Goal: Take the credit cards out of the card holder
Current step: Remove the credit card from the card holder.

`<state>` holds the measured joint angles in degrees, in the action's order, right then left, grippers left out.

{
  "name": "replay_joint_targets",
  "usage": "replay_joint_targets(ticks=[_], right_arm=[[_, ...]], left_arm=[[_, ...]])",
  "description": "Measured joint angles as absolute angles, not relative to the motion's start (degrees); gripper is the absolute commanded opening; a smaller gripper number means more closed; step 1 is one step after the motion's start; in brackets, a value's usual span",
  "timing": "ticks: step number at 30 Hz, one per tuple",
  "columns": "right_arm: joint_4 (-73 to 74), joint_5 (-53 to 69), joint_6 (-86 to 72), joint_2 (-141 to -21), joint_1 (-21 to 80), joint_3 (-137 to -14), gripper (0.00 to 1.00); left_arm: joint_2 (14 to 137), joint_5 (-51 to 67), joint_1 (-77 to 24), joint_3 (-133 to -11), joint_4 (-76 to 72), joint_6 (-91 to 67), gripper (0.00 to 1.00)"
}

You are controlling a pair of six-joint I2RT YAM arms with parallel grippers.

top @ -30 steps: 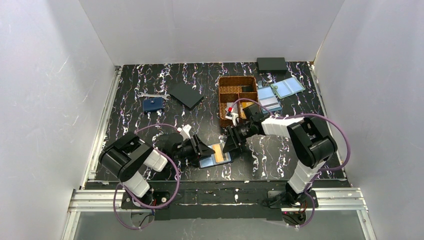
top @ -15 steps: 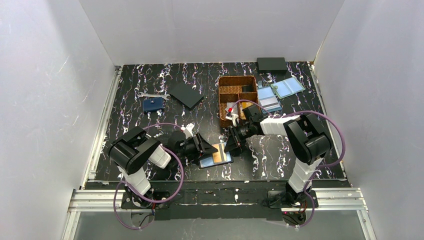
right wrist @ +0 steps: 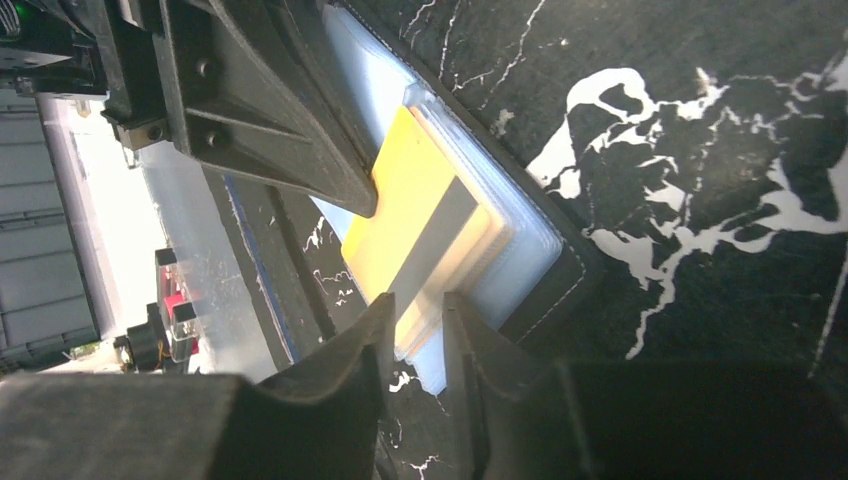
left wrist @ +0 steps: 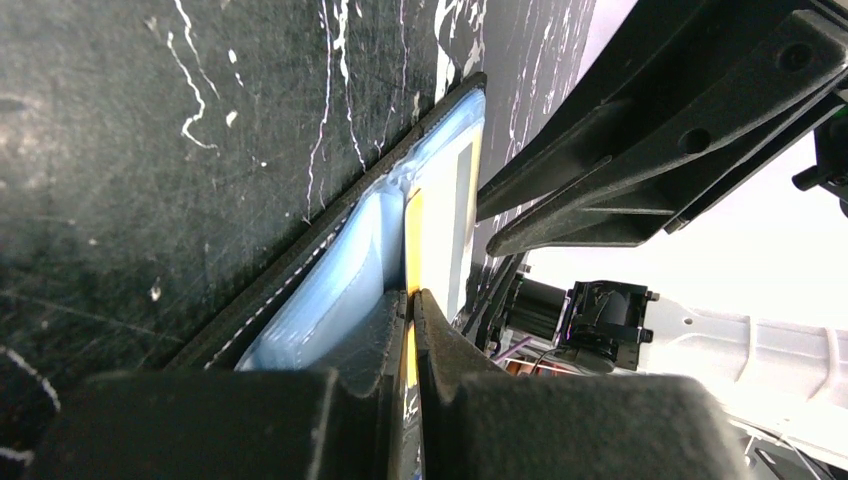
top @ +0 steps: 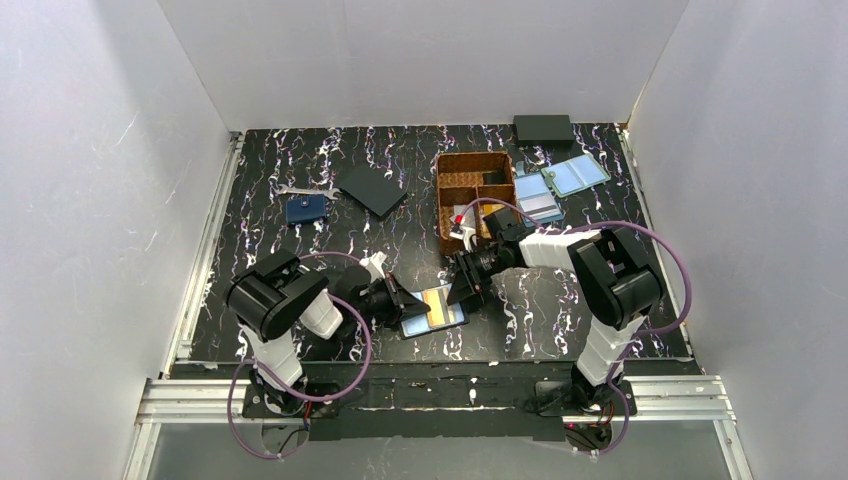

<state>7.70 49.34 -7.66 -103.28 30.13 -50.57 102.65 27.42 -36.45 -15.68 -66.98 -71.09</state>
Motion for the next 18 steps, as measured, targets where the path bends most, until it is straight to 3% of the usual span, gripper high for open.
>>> replay_joint_targets(ticks=[13, 18], right_arm=[[11.07, 52.21, 0.93, -101.21, 31.73, -50.81, 0.61], [13.26, 51.90, 4.97, -100.03, 31.73, -50.81, 0.62]], left_arm=[[96.12, 27.90, -35.62, -10.35, -68.93, -67.24, 0.00], [93.54, 28.34, -35.05, -9.56, -67.64, -65.47, 0.00]])
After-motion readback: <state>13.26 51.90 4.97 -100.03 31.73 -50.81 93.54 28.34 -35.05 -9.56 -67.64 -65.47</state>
